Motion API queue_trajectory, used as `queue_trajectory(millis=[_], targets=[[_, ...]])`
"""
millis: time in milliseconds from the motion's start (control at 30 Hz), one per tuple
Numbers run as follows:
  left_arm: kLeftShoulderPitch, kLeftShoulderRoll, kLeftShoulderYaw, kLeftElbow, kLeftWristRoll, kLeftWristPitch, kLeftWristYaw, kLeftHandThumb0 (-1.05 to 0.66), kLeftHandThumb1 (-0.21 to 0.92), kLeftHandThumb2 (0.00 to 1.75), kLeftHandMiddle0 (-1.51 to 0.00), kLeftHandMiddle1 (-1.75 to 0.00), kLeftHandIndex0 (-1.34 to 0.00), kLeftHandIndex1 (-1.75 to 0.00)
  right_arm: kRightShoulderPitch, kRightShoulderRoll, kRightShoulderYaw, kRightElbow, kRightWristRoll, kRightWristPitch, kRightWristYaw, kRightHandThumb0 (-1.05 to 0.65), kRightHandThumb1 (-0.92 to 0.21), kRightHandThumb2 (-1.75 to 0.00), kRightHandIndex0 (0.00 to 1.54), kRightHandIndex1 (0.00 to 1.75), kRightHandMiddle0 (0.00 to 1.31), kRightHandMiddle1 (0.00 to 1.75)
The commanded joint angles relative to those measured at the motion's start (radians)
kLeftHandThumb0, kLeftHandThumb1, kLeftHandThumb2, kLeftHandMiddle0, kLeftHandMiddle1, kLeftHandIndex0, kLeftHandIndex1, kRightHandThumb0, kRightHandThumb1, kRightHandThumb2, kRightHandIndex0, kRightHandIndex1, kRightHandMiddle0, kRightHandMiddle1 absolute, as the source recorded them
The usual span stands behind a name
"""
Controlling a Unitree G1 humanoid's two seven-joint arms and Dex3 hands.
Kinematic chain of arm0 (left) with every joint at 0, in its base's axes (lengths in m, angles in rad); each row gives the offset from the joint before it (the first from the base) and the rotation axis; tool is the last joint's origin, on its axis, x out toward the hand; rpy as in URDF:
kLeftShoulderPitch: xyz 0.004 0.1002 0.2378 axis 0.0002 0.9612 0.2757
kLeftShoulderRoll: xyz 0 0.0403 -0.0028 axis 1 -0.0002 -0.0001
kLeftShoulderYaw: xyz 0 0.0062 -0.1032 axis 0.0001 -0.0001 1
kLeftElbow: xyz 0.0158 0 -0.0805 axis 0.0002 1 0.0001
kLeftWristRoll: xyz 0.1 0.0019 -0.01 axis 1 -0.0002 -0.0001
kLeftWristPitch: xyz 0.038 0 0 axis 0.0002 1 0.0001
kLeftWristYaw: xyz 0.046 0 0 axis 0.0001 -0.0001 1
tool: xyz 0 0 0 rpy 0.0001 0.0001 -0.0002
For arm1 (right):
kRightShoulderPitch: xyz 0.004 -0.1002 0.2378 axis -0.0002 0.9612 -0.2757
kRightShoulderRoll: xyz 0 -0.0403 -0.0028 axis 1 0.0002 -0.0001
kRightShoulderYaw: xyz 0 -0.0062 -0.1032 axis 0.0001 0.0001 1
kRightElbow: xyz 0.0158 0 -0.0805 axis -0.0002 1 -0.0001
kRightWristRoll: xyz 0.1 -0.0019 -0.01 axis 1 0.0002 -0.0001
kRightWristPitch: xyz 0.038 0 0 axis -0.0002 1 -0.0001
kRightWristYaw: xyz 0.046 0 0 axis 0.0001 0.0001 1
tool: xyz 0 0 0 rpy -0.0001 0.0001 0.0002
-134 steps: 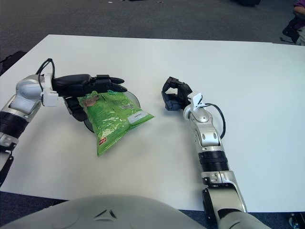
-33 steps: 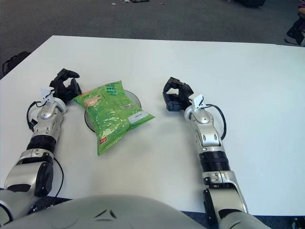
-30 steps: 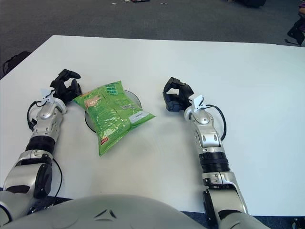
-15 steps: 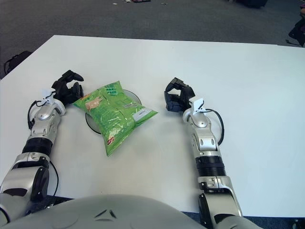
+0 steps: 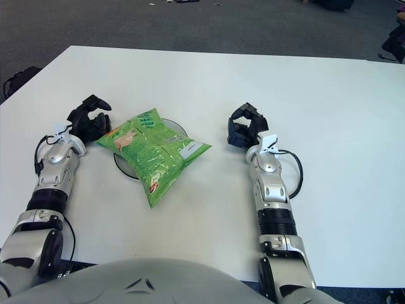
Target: Put the snack into the plate.
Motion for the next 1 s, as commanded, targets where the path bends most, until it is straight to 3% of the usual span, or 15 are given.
queue_trajectory(millis=[0,367,967], targets=[[0.075,-0.019,-0.021,0.019,0.013,0.054,-0.012,-0.43,0.47,1.12,-1.2,-1.75,-0.49,-1.75,0.072,0.069,-0.006,0.069,0.014,-0.077,-0.003,-0.48,-0.31,-1.32,1.25,1.75,0.62,1.75],[0.101,-0.025,-0.02,-0.022,0.021,0.056,0.024,-0.43,0.48,1.12,-1.2,-1.75,-0.49,-1.75,0.049,0.098,-0.027,0.135,0.005,-0.175,-0.041,-0.51,-0.25,-1.4,1.27,1.75,0.67,1.75],[0.114,-0.03,-0.024,-0.051,0.019,0.07,0.036,-0.43,0.47,1.13,-1.21,-1.75,-0.5,-1.75,0.029,0.113,-0.044,0.138,0.023,-0.121,-0.071,-0.51,-0.24,-1.41,1.21,1.75,0.68,1.75]])
